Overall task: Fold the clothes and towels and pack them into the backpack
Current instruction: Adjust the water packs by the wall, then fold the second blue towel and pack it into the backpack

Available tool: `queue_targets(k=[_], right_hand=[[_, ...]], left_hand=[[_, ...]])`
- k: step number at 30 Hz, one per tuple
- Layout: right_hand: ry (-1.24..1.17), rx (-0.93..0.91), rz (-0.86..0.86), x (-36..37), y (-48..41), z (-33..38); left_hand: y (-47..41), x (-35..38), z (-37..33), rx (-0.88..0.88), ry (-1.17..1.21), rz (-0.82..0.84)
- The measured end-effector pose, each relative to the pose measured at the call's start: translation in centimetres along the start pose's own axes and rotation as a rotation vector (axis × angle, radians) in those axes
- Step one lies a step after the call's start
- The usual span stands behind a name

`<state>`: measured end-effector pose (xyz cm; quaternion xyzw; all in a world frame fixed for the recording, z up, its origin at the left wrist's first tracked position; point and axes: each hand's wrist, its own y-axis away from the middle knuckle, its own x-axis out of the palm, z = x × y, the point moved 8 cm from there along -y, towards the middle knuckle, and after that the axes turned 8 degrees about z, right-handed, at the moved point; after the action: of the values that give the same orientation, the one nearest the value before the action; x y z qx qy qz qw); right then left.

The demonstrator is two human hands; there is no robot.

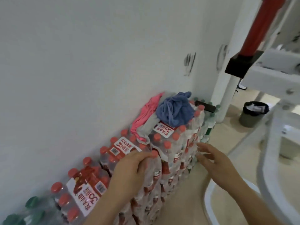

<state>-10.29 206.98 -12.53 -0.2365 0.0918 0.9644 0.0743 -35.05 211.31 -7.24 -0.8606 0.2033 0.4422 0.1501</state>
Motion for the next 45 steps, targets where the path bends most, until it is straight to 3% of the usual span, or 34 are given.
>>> queue_targets(k=[4, 7, 11, 14, 18, 23, 28, 31, 34, 37, 41, 43, 45], right_hand=[[-0.306, 0.19, -0.095, -2.3, -2.8, -3.8], [-0.311, 0.176, -0.057, -1.7, -6.1, -4.2], [-0.101, -0.002, 0.092, 0.5, -12.5, -2.1], [0.128, -0.174, 0.073, 1.6, -17.4, -0.1], [0.526, -0.144, 0.05, 2.5, -23.1, 0.8], [0.681, -0.036, 0.068, 1.6, -28.2, 0.5], [0.605, -0.001, 0.158, 0.3, -31.4, -1.4], [0.457, 0.01, 0.113, -0.5, -32.2, -1.6], [0.346, 0.004, 0.117, -1.2, -33.2, -1.8], [0.175, -0.009, 0.222, -1.4, -33.9, -2.7], [-0.069, 0.012, 0.479, -1.5, -34.3, -3.0], [-0.149, 0.041, 0.536, -1.7, -34.5, -3.4], [-0.263, 0.109, 0.491, -2.3, -34.9, -4.3]], left_hand=[[-5.5, 2.7, 0.9, -0.026, -0.052, 0.066], [-10.2, 3.8, 3.1, -0.107, -0.075, 0.072], [-16.7, 4.7, 5.9, -0.178, -0.111, 0.086], [-21.2, 5.2, 7.2, -0.181, -0.134, 0.081], [-25.1, 6.6, 8.5, -0.202, -0.151, 0.119], [-26.8, 6.4, 9.9, -0.248, -0.135, 0.169], [-26.8, 4.1, 11.0, -0.276, -0.32, 0.091], [-27.2, 4.7, 7.4, -0.127, -0.235, 0.019], [-28.2, 7.8, 2.3, 0.004, -0.186, 0.062], [-30.2, 11.4, 3.2, -0.234, -0.274, 0.163], [-32.0, 12.2, 5.5, -0.428, -0.206, 0.127], [-32.0, 11.7, 6.1, -0.478, -0.046, 0.099], [-31.1, 10.5, 7.0, -0.549, 0.346, -0.025]])
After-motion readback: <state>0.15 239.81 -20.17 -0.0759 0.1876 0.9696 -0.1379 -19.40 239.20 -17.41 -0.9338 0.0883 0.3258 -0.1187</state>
